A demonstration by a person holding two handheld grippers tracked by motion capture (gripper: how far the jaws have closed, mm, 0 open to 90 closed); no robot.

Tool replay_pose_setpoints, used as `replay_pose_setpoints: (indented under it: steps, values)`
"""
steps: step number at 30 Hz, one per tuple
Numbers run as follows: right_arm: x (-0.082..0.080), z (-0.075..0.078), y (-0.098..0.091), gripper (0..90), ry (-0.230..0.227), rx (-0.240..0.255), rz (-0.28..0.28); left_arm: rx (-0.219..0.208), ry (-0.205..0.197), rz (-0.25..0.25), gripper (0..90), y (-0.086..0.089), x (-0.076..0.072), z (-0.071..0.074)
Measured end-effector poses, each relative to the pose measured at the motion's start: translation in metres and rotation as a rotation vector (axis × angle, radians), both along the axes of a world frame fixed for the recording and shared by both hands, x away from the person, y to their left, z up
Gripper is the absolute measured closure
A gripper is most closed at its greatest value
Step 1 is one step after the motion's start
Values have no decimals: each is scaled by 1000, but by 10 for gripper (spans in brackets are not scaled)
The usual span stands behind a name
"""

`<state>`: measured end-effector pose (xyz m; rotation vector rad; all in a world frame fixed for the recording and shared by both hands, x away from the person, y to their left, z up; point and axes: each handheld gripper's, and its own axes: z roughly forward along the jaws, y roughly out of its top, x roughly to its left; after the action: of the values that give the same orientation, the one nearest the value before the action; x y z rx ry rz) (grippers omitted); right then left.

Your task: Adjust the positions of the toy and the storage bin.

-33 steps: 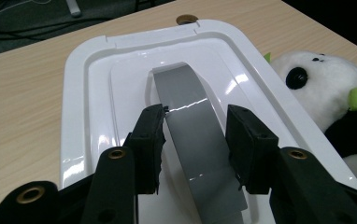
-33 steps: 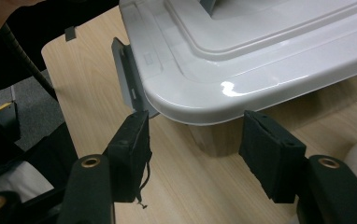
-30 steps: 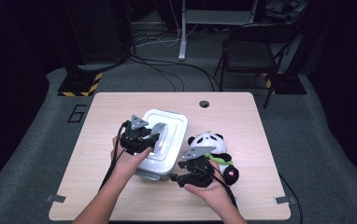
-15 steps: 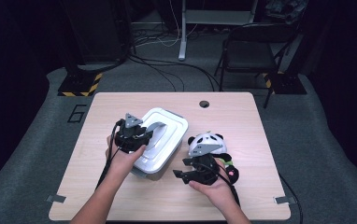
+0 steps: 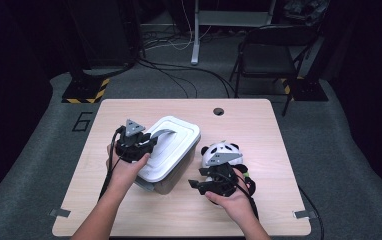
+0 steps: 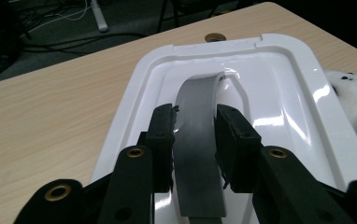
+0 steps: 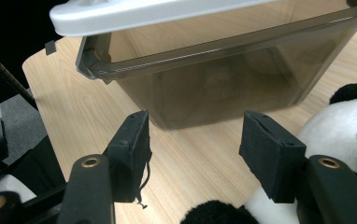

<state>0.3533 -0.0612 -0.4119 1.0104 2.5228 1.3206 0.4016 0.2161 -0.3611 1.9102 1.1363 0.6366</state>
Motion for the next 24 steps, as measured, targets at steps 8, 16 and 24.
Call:
replay_pose_setpoints:
  steps: [8, 16, 24]
  values:
    - [1, -1, -2, 421, 1, 2, -9, -10, -26, -13, 824, 7, -3, 6]
    - [2, -1, -5, 420, 7, 5, -22, 3, 3, -9, 484, 14, 15, -7]
    - [4, -3, -7, 417, 7, -2, -28, 0, 80, -41, 648, 15, 32, -24]
